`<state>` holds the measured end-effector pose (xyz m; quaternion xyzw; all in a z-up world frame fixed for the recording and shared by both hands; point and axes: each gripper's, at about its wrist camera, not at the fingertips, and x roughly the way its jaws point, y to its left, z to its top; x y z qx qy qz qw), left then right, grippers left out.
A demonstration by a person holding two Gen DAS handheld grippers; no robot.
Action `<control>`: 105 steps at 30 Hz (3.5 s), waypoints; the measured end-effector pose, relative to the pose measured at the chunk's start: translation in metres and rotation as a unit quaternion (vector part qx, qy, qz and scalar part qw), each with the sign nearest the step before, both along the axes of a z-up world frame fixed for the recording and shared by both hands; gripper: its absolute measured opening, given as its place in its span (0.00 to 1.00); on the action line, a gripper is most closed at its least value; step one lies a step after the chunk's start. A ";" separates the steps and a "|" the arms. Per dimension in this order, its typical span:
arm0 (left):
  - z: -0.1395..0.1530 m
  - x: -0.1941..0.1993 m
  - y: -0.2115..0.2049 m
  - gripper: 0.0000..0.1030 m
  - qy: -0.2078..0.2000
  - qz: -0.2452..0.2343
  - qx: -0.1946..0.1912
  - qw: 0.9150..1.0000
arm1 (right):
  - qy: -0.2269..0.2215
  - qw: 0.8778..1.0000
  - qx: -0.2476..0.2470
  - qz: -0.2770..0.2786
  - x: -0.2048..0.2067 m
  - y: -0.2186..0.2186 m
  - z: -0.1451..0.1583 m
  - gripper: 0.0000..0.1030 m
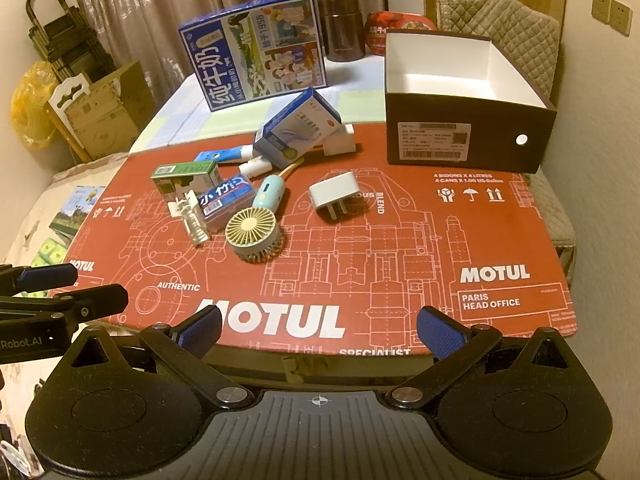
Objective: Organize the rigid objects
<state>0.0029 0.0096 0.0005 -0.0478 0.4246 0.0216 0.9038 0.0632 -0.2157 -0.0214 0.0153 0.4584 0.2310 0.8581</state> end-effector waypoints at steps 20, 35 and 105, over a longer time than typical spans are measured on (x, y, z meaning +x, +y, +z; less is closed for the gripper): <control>-0.004 0.002 0.004 0.74 0.002 0.001 -0.001 1.000 | 0.001 1.000 -0.005 0.004 0.003 0.007 -0.001 0.98; -0.004 0.003 0.003 0.74 0.003 0.001 0.000 1.000 | 0.001 1.000 -0.005 0.004 0.004 0.008 -0.002 0.98; -0.058 0.128 -0.006 0.69 0.025 0.041 0.006 0.999 | -0.037 0.993 0.033 0.109 0.143 0.006 -0.043 0.96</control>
